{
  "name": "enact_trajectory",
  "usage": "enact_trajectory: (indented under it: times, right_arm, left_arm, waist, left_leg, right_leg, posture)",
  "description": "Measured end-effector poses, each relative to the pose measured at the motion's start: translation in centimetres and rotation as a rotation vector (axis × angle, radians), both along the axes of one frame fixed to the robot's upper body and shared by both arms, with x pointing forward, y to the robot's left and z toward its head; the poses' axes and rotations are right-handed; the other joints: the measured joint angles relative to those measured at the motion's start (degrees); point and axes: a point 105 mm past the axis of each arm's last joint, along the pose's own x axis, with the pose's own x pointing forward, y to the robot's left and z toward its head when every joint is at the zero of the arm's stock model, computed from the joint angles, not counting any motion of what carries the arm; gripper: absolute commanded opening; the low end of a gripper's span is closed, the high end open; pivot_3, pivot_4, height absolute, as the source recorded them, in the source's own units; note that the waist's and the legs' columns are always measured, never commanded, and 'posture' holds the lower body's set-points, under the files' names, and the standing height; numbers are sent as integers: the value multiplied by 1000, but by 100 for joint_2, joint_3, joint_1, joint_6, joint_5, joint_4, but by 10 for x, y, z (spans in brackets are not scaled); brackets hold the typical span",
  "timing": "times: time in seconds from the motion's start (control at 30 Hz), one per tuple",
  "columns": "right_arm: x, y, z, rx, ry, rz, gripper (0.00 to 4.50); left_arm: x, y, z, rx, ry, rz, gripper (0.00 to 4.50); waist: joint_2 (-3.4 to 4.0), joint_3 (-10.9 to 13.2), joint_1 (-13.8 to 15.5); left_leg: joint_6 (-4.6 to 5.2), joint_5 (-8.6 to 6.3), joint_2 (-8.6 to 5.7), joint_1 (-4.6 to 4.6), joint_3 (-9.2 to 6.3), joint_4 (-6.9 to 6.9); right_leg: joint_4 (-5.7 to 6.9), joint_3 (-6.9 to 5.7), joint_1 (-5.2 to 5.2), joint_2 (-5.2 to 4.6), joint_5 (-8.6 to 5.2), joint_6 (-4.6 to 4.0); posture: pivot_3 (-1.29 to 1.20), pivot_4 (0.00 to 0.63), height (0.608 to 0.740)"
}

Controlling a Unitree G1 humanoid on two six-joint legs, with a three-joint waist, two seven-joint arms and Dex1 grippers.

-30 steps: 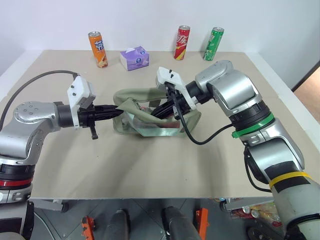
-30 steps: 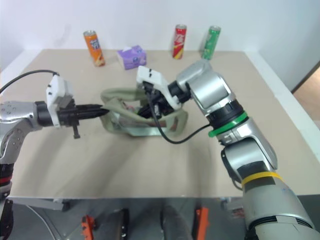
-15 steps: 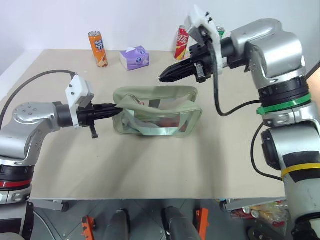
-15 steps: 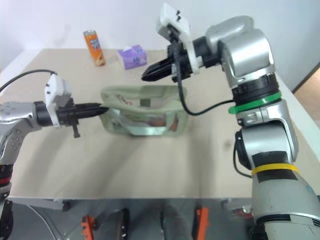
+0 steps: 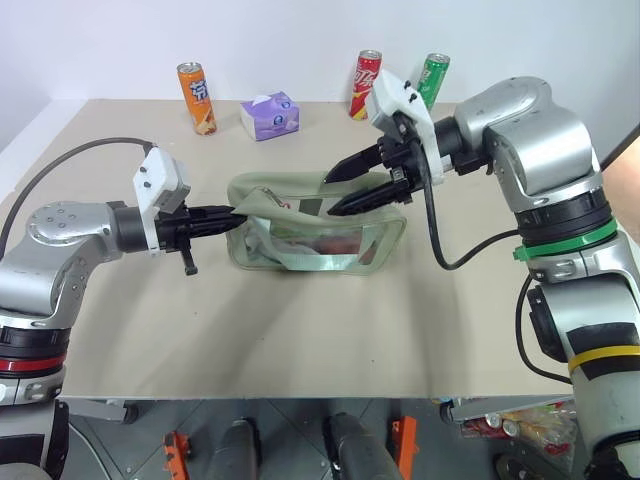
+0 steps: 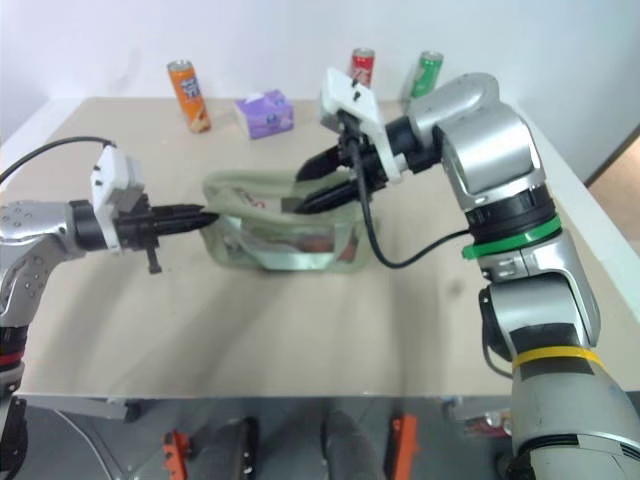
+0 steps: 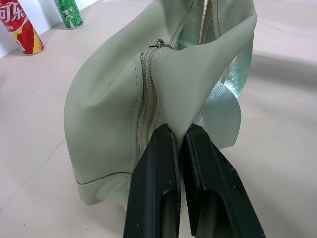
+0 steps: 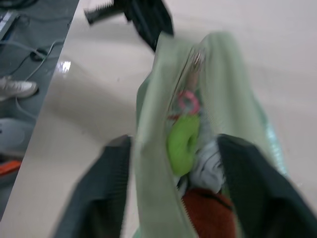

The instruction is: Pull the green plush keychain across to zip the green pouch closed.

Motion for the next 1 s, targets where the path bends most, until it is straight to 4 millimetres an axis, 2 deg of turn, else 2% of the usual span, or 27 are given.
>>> enact_trajectory:
  times: [0.03, 0.43, 0.5, 0.6, 0.67, 0.77, 0.87, 0.9, 1.0]
  right_arm:
    - [1, 0, -1, -8, -5, -1, 4417]
    - [14, 9, -17, -85, -84, 32, 4417]
    - [17, 14, -7, -52, -60, 30, 4417]
    - [8, 15, 30, 29, -66, 66, 4417]
    - [1, 9, 47, 73, -72, 89, 4417]
    - [-2, -8, 52, 104, -51, 75, 4417]
    - [1, -7, 48, 108, -34, 66, 3671]
    - [3, -6, 44, 95, -34, 62, 3201]
    - [8, -4, 32, 63, -26, 48, 2208]
  left_arm:
    - [0, 0, 0, 0, 0, 0, 0]
    - [0, 0, 0, -1, 0, 3, 0]
    - [0, 0, 1, -1, -1, 2, 0]
    - [-1, -1, 0, -5, 9, -1, 0]
    - [-1, -1, 0, -6, 11, -3, 0]
    - [-2, -1, -1, -7, 12, 1, 0]
    - [-1, 2, 2, -12, 3, 13, 0]
    - [-1, 2, 2, -13, 3, 13, 0]
    - [-1, 1, 1, -11, 6, 10, 0]
  waist:
    - [0, 0, 0]
    - [0, 0, -3]
    - [5, 3, -5]
    - [7, 4, 6]
    - [5, 3, 12]
    - [6, 4, 7]
    - [7, 4, -36]
    - [8, 5, -40]
    - [8, 5, -35]
  left_leg:
    - [0, 0, 0, 0, 0, 0]
    - [0, 0, 0, 0, -1, 0]
    - [0, 0, 0, 0, -2, 1]
    - [0, 0, 0, -3, -11, -1]
    - [-2, -1, 0, -3, -18, -2]
    - [-3, -2, -2, -3, -18, -2]
    - [-3, -1, 2, 11, -15, -3]
    - [-2, -1, 2, 11, -16, -2]
    - [-2, 1, 3, 9, -23, 0]
  right_leg:
    - [0, 0, 0, 0, 0, 0]
    - [0, -1, 0, 0, 1, 0]
    - [2, -1, -1, 1, 2, -2]
    - [2, -12, 2, -1, -3, -6]
    - [1, -22, 7, -3, -10, -10]
    - [1, -21, 7, -6, -12, -10]
    - [9, -20, 7, -1, -9, -14]
    - [17, -20, 4, 1, -9, -15]
    - [20, -26, 4, 3, -7, -17]
  posture:
    - [0, 150, 740]
    - [0, 150, 740]
    - [0, 150, 740]
    - [0, 150, 740]
    - [0, 150, 740]
    - [0, 150, 740]
    - [0, 150, 740]
    - [0, 150, 740]
    - [0, 150, 740]
